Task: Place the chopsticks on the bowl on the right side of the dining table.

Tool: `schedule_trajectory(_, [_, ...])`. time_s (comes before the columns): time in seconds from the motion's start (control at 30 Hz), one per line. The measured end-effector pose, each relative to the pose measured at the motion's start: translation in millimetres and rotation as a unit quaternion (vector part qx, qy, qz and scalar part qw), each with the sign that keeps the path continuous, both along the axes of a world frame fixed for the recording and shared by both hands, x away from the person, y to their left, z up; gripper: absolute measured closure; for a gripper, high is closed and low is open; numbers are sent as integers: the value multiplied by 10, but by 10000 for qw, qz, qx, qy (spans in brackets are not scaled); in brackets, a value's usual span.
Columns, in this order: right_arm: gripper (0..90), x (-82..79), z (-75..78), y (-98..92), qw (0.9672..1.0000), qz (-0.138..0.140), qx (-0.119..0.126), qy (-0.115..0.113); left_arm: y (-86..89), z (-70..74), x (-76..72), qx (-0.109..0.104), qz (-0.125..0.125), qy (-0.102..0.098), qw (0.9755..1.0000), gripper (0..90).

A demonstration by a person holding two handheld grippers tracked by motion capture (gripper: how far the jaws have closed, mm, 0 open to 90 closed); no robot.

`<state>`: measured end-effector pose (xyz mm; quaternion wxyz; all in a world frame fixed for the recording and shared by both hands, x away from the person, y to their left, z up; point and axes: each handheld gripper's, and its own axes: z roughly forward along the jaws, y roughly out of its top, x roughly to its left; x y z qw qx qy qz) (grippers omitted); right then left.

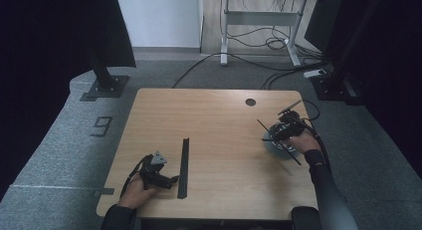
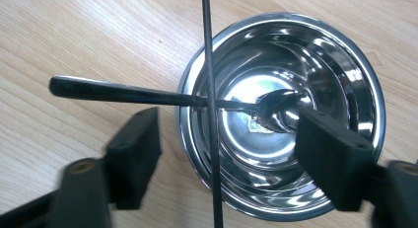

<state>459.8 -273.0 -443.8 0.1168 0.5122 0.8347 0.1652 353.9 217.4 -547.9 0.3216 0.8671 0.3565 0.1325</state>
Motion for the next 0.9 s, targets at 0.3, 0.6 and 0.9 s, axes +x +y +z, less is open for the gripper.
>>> schedule_trajectory(0.3, [58,-270,-12,-131,9955,-283,381,-824,0,0,0,-4,2,-2,10000,0])
schedule_trajectory(0.6, [0,-474,-103,-334,9844,-559,710,-1508,1,-1,0,-8,0,-1,10000,0])
schedule_trajectory(0.9, [0,-540,-240,-373,9742,-791,773,-1968,-1,-2,-3,-11,17,-9,10000,0])
